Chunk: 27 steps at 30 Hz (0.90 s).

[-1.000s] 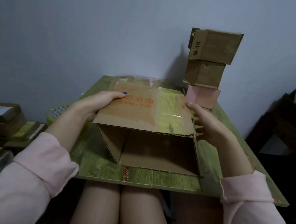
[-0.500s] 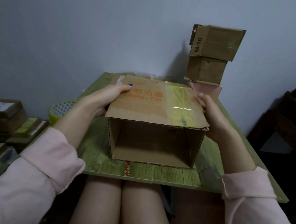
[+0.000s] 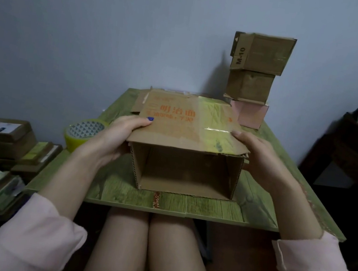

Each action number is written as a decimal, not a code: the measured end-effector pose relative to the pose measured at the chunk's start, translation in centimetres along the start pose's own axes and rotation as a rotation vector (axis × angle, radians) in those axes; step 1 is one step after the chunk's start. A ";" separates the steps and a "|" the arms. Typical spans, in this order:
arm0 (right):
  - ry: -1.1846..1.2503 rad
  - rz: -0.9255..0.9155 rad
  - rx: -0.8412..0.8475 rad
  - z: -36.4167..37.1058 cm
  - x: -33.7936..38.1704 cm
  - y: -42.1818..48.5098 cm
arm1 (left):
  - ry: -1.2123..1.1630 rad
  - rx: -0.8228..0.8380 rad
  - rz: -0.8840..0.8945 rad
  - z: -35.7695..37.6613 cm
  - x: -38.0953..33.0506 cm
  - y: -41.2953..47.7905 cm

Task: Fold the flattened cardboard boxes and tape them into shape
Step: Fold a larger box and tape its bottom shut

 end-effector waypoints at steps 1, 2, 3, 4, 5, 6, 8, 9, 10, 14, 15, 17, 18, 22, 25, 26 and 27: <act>0.020 -0.035 0.004 -0.2 0.6 0.1 | 0.047 0.009 0.030 -0.1 -0.6 0.1; 0.051 -0.065 0.011 -0.3 0.9 0.0 | 0.077 0.007 0.059 -0.3 -0.8 0.1; 0.078 -0.104 0.011 -0.6 1.3 0.0 | 0.099 -0.004 0.100 -0.6 -1.2 0.1; 0.072 -0.156 0.007 -1.0 1.9 -0.1 | 0.124 -0.018 0.152 -1.0 -1.8 0.0; 0.044 -0.209 0.005 -1.2 2.5 -0.3 | 0.162 -0.036 0.200 -1.3 -2.4 -0.1; 0.023 -0.254 -0.005 -1.2 3.1 -0.3 | 0.206 -0.054 0.250 -1.4 -3.0 -0.3; 0.030 -0.304 -0.032 -1.2 3.8 -0.6 | 0.228 -0.106 0.336 -1.6 -3.7 -0.5; 0.030 -0.306 -0.058 -1.2 3.8 -0.7 | 0.212 -0.128 0.362 -1.7 -3.8 -0.5; 0.030 -0.299 -0.100 -1.2 3.8 -0.9 | 0.206 -0.149 0.372 -1.8 -3.6 -0.4; 0.028 -0.318 -0.241 -1.5 2.5 -1.4 | 0.293 -0.218 0.336 -1.6 -1.6 0.0; 0.025 -0.319 -0.237 -1.3 2.3 -1.4 | 0.327 -0.225 0.324 -1.6 -1.0 0.3; 0.008 -0.292 -0.223 -1.1 1.6 -1.4 | 0.342 -0.251 0.298 -1.3 0.0 0.5; -0.007 -0.268 -0.222 -1.3 1.2 -1.4 | 0.316 -0.267 0.301 -1.2 0.3 0.5; -0.073 -0.113 -0.183 -1.9 -1.2 -2.3 | 0.077 -0.384 0.312 -1.8 1.3 0.1; -0.034 -0.036 -0.204 -1.6 -2.5 -3.1 | -0.017 -0.341 0.260 -1.2 3.0 0.4; -0.018 -0.032 -0.213 -1.2 -2.5 -3.4 | -0.011 -0.319 0.244 -0.8 3.6 0.6; -0.030 -0.038 -0.226 -1.0 -2.5 -3.5 | -0.012 -0.310 0.234 -0.7 4.0 0.7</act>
Point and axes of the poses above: each hand's wrist, its own y-axis towards the middle knuckle, its own z-axis out of the palm, x = y × z, the point moved 7 cm from there along y, towards the middle knuckle, and after that the axes turned 13 degrees about x, right-handed, at the moved point
